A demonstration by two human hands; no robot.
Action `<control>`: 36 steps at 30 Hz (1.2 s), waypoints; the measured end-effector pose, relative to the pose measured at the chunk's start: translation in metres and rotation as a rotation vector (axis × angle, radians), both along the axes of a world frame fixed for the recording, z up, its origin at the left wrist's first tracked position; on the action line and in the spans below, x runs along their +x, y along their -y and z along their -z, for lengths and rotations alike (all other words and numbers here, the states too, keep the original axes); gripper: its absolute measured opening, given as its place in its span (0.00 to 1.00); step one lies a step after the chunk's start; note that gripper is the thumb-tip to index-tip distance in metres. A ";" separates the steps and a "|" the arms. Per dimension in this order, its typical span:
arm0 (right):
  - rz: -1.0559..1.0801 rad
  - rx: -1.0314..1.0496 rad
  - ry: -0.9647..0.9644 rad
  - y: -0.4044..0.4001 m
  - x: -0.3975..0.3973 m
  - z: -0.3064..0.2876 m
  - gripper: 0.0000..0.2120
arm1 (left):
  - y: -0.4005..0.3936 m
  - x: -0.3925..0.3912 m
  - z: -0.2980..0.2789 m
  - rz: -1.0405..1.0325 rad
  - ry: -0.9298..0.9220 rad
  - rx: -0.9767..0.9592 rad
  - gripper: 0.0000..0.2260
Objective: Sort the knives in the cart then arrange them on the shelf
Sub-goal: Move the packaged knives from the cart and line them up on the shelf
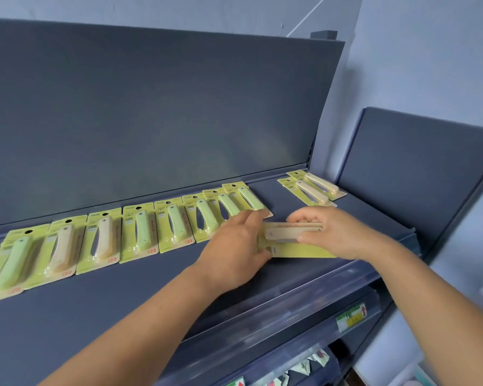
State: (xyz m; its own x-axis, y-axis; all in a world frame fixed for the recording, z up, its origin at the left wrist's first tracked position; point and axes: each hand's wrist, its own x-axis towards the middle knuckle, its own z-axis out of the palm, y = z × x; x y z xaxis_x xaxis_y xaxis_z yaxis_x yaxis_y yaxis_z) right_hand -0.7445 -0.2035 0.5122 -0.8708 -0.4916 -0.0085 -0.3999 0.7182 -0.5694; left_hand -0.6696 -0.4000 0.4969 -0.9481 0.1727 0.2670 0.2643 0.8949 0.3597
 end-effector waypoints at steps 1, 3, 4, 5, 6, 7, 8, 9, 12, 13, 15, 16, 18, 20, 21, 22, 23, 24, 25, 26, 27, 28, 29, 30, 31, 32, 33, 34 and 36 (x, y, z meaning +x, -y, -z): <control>0.049 -0.030 -0.028 -0.004 -0.003 -0.001 0.12 | 0.000 -0.004 -0.003 -0.021 -0.036 0.019 0.29; 0.154 -0.087 -0.081 -0.007 -0.012 -0.003 0.15 | 0.001 -0.016 -0.007 -0.087 -0.061 0.019 0.29; 0.194 -0.101 -0.109 -0.007 -0.018 -0.003 0.18 | 0.003 -0.023 -0.008 -0.125 -0.047 -0.018 0.28; 0.219 -0.101 -0.131 -0.005 -0.024 -0.003 0.20 | 0.005 -0.030 -0.007 -0.159 -0.017 -0.077 0.27; 0.228 -0.095 -0.155 -0.002 -0.030 -0.003 0.21 | 0.007 -0.037 -0.005 -0.187 0.024 -0.140 0.27; 0.231 -0.084 -0.167 0.003 -0.034 -0.003 0.21 | 0.009 -0.043 -0.002 -0.208 0.074 -0.195 0.27; 0.232 -0.068 -0.174 0.008 -0.038 -0.003 0.21 | 0.011 -0.048 0.000 -0.223 0.122 -0.240 0.28; 0.235 -0.041 -0.172 0.015 -0.043 -0.001 0.21 | 0.012 -0.054 0.002 -0.230 0.163 -0.278 0.29; 0.249 0.069 -0.144 0.035 -0.065 0.006 0.21 | 0.012 -0.069 0.005 -0.209 0.231 -0.350 0.28; 0.249 0.104 -0.140 0.041 -0.072 0.008 0.21 | 0.012 -0.073 0.006 -0.199 0.245 -0.355 0.27; 0.263 0.173 -0.129 0.055 -0.085 0.011 0.20 | 0.011 -0.078 0.009 -0.184 0.261 -0.331 0.26; 0.273 0.206 -0.123 0.060 -0.090 0.012 0.20 | 0.010 -0.080 0.011 -0.180 0.261 -0.311 0.25; 0.283 0.282 -0.112 0.069 -0.098 0.014 0.21 | 0.009 -0.083 0.015 -0.181 0.252 -0.271 0.24; 0.272 0.367 -0.135 0.073 -0.103 0.016 0.22 | 0.009 -0.084 0.017 -0.185 0.238 -0.242 0.24; 0.246 0.401 -0.177 0.073 -0.104 0.016 0.22 | 0.010 -0.083 0.017 -0.189 0.230 -0.234 0.24; 0.196 0.407 -0.225 0.072 -0.104 0.017 0.22 | 0.010 -0.082 0.016 -0.197 0.217 -0.232 0.25; 0.118 0.383 -0.258 0.071 -0.102 0.017 0.23 | 0.011 -0.080 0.015 -0.208 0.204 -0.227 0.26; 0.014 0.345 -0.268 0.071 -0.100 0.016 0.24 | 0.012 -0.077 0.013 -0.222 0.199 -0.222 0.27; -0.100 0.309 -0.260 0.070 -0.096 0.016 0.25 | 0.014 -0.075 0.012 -0.233 0.203 -0.226 0.27; -0.202 0.295 -0.242 0.071 -0.093 0.016 0.25 | 0.015 -0.072 0.011 -0.237 0.213 -0.242 0.27; -0.273 0.305 -0.220 0.072 -0.091 0.016 0.25 | 0.016 -0.070 0.012 -0.238 0.219 -0.260 0.27; -0.309 0.323 -0.201 0.073 -0.090 0.017 0.24 | 0.017 -0.069 0.012 -0.237 0.219 -0.274 0.27; -0.316 0.339 -0.187 0.073 -0.090 0.018 0.24 | 0.018 -0.069 0.013 -0.237 0.218 -0.279 0.26; -0.310 0.348 -0.187 0.073 -0.090 0.019 0.24 | 0.019 -0.069 0.014 -0.240 0.216 -0.278 0.25; -0.301 0.354 -0.197 0.072 -0.089 0.020 0.24 | 0.020 -0.070 0.014 -0.242 0.216 -0.275 0.25; -0.293 0.358 -0.212 0.072 -0.088 0.020 0.24 | 0.021 -0.071 0.015 -0.245 0.216 -0.275 0.25; -0.283 0.361 -0.220 0.072 -0.087 0.021 0.24 | 0.021 -0.071 0.015 -0.249 0.214 -0.273 0.24; -0.272 0.360 -0.223 0.072 -0.085 0.021 0.24 | 0.021 -0.072 0.015 -0.255 0.212 -0.270 0.24; -0.252 0.359 -0.226 0.072 -0.085 0.022 0.24 | 0.021 -0.073 0.015 -0.268 0.212 -0.258 0.24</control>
